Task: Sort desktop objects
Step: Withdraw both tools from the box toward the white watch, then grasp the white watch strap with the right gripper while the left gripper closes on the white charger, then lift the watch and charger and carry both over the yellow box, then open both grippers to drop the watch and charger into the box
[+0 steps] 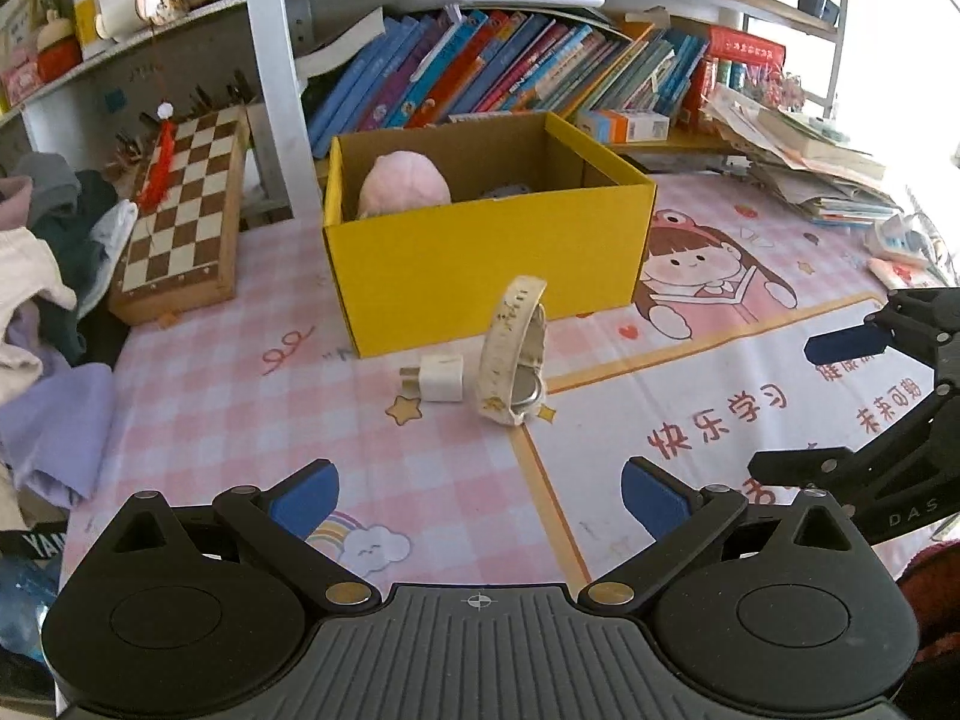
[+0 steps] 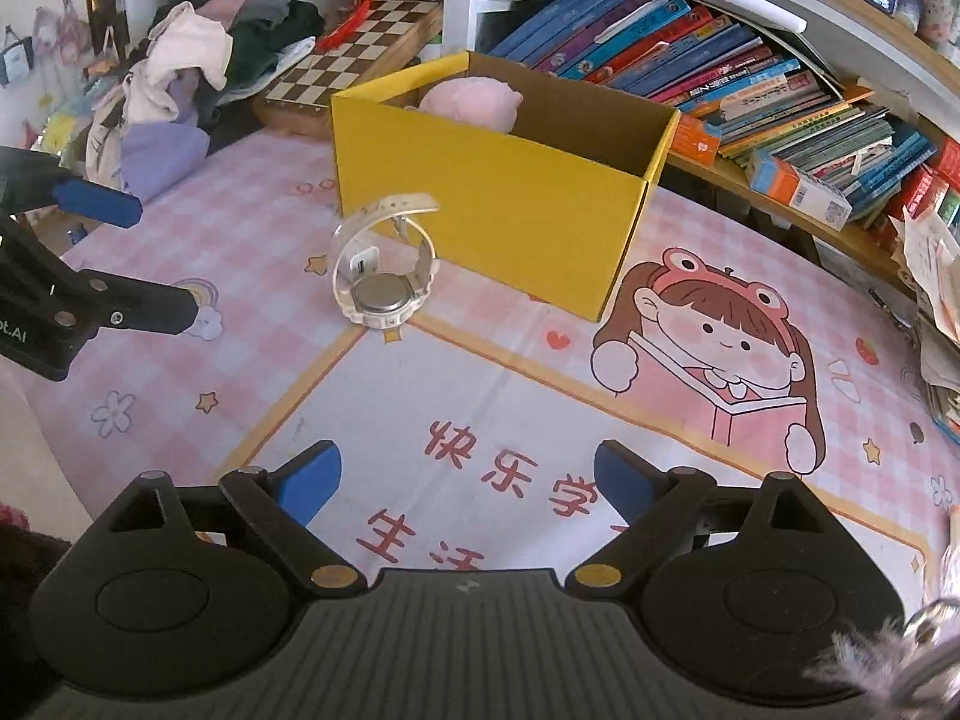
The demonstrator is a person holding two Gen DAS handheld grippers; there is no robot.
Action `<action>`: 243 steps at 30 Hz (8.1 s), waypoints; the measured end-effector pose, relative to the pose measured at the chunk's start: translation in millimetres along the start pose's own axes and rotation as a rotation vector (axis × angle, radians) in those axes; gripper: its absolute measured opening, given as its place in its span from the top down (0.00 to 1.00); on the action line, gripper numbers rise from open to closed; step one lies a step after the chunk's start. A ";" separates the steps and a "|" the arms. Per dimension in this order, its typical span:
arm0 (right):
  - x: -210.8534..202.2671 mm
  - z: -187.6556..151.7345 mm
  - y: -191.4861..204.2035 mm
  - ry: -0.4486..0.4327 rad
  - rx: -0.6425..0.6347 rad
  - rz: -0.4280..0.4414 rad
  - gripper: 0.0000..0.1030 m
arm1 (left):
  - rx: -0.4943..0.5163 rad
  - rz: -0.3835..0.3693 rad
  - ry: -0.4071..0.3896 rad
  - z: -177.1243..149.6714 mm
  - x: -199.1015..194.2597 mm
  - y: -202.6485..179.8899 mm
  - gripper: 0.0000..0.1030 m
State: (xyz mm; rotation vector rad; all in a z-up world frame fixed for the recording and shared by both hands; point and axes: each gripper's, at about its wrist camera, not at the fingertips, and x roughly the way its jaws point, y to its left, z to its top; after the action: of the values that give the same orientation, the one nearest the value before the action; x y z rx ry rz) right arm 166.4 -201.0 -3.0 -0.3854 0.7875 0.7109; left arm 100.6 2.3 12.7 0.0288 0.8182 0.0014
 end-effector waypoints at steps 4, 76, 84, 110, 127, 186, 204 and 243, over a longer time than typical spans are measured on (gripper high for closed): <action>5.1 0.6 5.5 0.006 -0.021 0.001 0.11 | -0.012 0.006 0.005 -2.7 3.3 -0.4 0.01; 145.9 62.0 21.0 -0.118 -0.222 0.211 0.38 | -0.132 0.198 0.006 20.9 56.2 27.0 0.01; 132.0 59.7 -0.2 -0.107 -0.113 0.187 0.40 | -0.092 0.193 0.017 25.7 67.4 19.8 0.01; 97.8 47.5 -30.2 -0.060 0.008 0.162 0.40 | -0.058 0.077 0.089 41.2 147.9 26.2 0.44; 89.9 45.5 -28.4 -0.066 0.013 0.121 0.40 | -0.016 0.036 0.059 38.4 138.9 25.2 0.60; 36.8 178.1 -77.5 -0.312 -0.194 -0.033 0.40 | 0.145 0.027 -0.245 143.7 54.4 12.2 0.60; 125.2 193.8 -84.0 -0.152 -0.301 0.001 0.40 | 0.139 0.081 -0.111 163.6 129.1 30.8 0.60; 181.1 196.9 -95.4 0.044 -0.358 0.032 0.23 | 0.238 0.091 -0.017 165.5 169.4 17.9 0.44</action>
State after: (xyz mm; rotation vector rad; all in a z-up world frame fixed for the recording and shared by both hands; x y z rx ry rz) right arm 423.2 -79.7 -5.1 -0.7153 0.7087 0.8779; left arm 337.4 18.1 2.7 0.2904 0.7959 -0.0099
